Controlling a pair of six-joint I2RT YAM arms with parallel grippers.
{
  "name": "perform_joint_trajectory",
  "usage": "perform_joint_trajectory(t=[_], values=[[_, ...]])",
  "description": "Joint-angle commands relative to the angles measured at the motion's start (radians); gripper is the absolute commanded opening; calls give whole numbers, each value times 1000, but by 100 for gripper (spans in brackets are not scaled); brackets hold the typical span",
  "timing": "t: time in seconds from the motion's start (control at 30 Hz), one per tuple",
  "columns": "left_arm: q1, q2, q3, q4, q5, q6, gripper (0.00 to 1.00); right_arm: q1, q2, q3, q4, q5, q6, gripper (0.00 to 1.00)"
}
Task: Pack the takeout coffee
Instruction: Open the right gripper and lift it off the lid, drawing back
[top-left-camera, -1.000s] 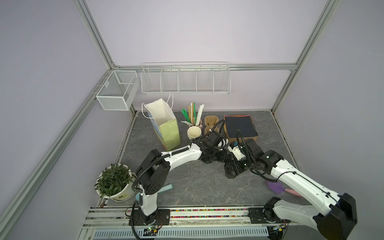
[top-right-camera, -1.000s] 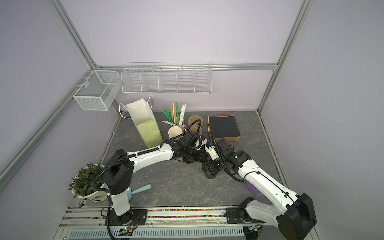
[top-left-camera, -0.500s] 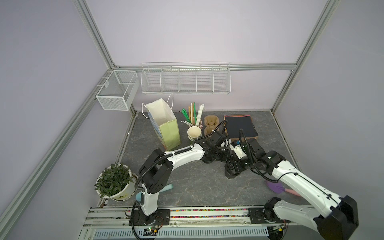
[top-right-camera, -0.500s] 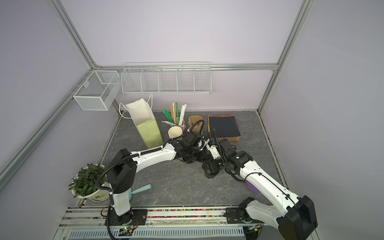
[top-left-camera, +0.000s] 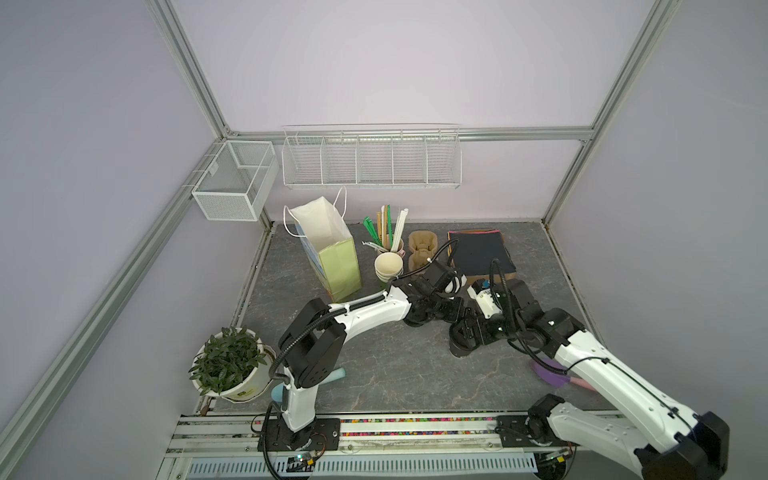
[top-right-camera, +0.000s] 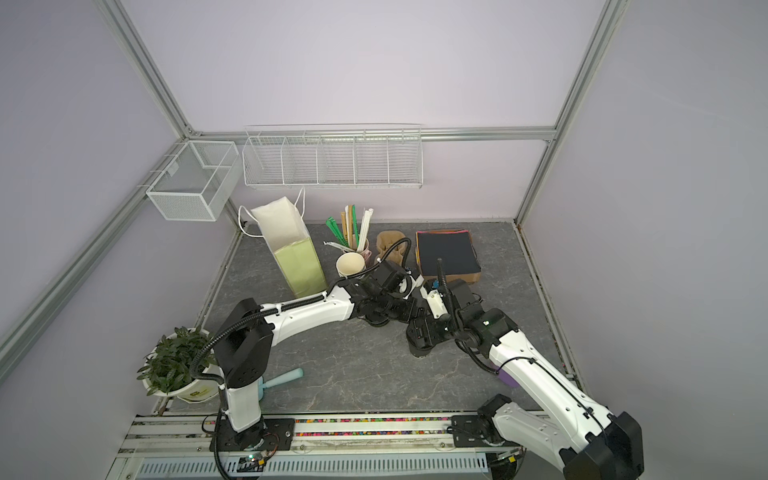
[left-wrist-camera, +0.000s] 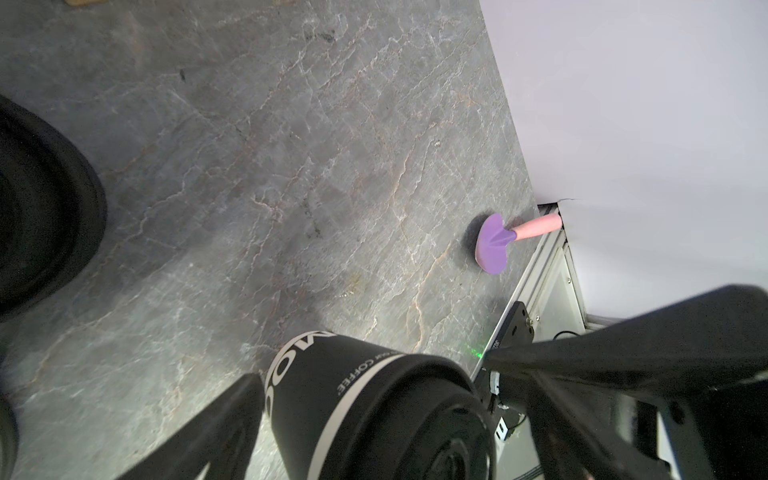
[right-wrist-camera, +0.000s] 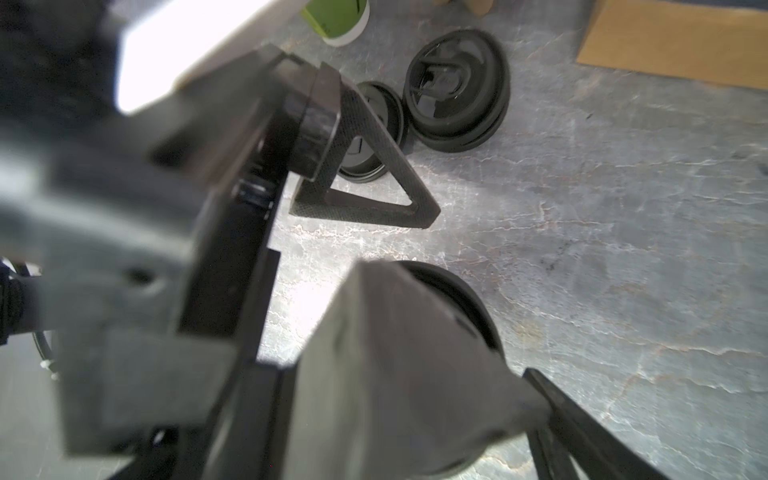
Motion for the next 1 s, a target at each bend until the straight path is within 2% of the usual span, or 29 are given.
perform_joint_trajectory(t=[0.0, 0.13, 0.23, 0.4, 0.57, 0.67, 0.97], values=[[-31, -10, -4, -149, -4, 63, 99, -60, -81, 61, 78, 149, 76, 99], [-26, -16, 6, -144, -19, 33, 99, -73, -150, 71, 44, 148, 126, 89], [-18, -41, 5, -160, -50, 22, 100, -86, -213, 64, 24, 168, 185, 89], [10, -113, -35, -179, -127, -26, 100, -107, -305, 30, -34, 195, 362, 89], [5, -180, -82, -169, -132, -51, 100, -106, -438, -159, 25, 142, 620, 90], [2, -186, -88, -190, -146, -39, 100, -106, -537, -272, 64, 141, 736, 93], [-9, -155, -116, -210, -171, -24, 100, -102, -816, -503, 64, 143, 950, 99]])
